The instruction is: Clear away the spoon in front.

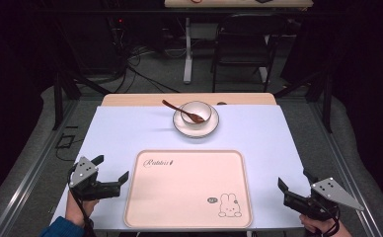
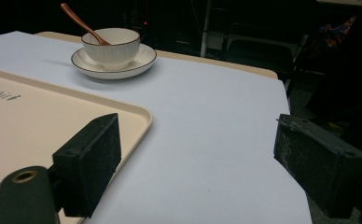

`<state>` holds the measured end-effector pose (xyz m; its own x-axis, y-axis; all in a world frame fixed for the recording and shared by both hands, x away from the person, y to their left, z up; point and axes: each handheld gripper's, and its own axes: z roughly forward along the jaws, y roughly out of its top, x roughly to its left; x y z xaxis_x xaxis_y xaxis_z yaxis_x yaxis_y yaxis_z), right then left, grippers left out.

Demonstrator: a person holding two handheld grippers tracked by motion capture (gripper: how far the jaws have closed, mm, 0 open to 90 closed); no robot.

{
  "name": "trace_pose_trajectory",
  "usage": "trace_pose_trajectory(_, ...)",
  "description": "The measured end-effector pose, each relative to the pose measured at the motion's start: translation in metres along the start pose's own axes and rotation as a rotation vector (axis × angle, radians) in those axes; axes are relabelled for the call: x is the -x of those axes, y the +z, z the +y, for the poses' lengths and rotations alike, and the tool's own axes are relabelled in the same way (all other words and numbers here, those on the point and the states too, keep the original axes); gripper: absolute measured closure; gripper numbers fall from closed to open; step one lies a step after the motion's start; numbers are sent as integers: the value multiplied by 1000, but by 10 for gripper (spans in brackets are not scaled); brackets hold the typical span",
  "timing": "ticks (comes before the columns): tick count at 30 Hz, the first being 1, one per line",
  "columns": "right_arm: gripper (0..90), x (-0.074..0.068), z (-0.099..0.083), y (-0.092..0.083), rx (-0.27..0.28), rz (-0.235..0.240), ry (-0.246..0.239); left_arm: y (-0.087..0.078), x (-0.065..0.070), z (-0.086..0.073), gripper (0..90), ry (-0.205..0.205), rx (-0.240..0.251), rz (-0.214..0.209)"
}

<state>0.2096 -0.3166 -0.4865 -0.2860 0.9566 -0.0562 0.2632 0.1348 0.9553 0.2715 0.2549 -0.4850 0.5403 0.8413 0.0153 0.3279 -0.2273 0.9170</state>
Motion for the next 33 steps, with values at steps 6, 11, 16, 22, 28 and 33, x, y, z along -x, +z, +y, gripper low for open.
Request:
trace_pose_trajectory(6,142,1,0,0,0,-3,3,11,10,5,1,36,15,7)
trace_pose_trajectory(11,141,1,0,0,0,-3,3,21,12,8,1,38,4,-16)
trace_pose_trajectory(16,142,1,0,0,0,-4,4,31,13,12,1,27,2,-35)
trace_pose_trajectory(22,142,1,0,0,-1,-6,3,42,13,16,1,10,8,-45)
trace_pose_trajectory(28,142,1,0,0,-3,-8,7,54,13,20,1,-3,-9,-60)
trace_pose_trajectory(33,142,1,0,0,-3,-7,8,64,13,23,0,-17,-18,-87)
